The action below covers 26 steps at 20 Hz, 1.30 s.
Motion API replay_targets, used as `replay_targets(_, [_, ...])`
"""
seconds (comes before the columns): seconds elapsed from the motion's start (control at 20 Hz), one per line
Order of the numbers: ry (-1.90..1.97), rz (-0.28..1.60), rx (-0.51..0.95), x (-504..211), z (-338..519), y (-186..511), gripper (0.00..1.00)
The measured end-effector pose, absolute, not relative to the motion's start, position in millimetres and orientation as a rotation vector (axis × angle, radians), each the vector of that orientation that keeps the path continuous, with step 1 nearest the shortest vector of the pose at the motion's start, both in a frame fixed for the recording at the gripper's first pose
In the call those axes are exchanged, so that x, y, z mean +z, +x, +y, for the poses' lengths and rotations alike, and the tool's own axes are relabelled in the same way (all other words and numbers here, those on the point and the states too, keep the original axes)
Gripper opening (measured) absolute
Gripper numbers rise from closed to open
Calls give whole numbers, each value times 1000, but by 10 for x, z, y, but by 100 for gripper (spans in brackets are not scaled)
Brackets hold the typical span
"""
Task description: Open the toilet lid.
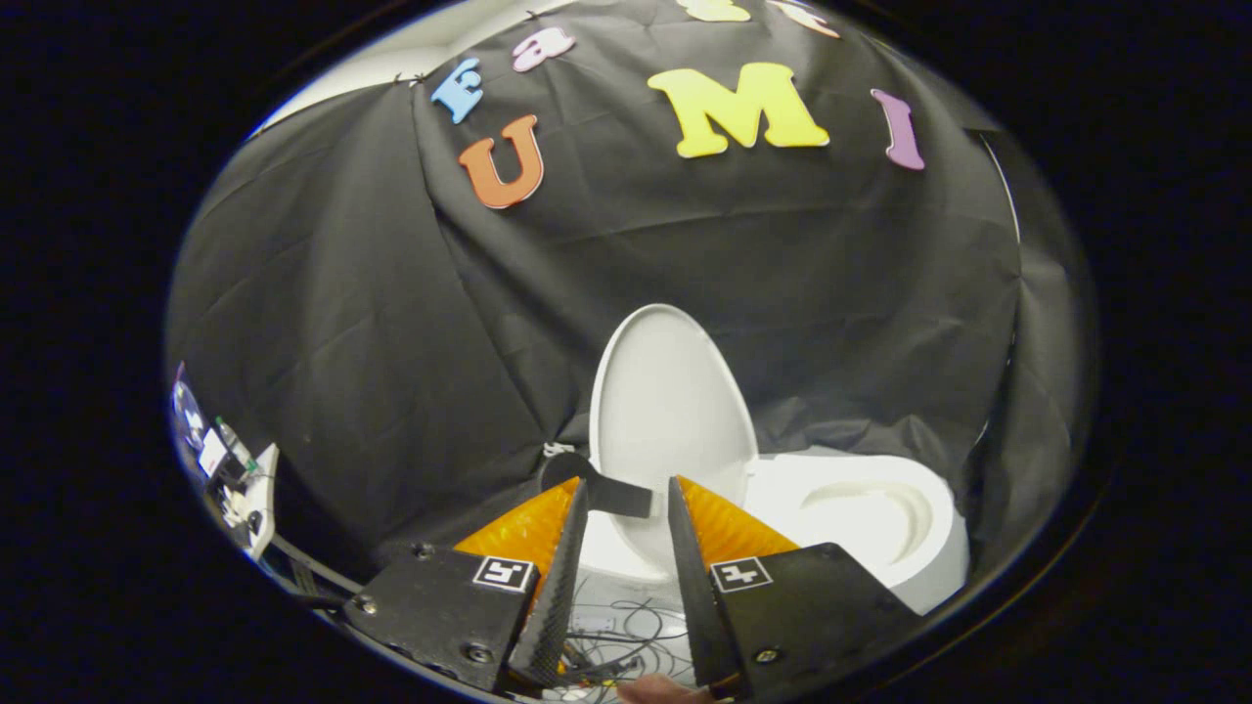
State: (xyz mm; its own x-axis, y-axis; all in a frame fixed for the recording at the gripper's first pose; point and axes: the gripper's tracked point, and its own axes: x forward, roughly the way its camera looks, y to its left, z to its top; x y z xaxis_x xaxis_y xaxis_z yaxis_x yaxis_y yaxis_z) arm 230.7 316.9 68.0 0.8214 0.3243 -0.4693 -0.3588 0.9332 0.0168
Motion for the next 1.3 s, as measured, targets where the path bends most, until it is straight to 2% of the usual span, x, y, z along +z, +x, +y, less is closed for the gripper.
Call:
replay_targets(0.15, [-87,454,359,740,2966,2202,53])
replay_targets(0.25, [-173,434,304,707,2659,2176,54])
replay_targets(0.35, [-239,411,266,651,2416,2098,65])
replay_targets(1.05, [-353,305,118,373,761,1392,66])
replay_targets(1.3, [-299,228,137,329,426,918,66])
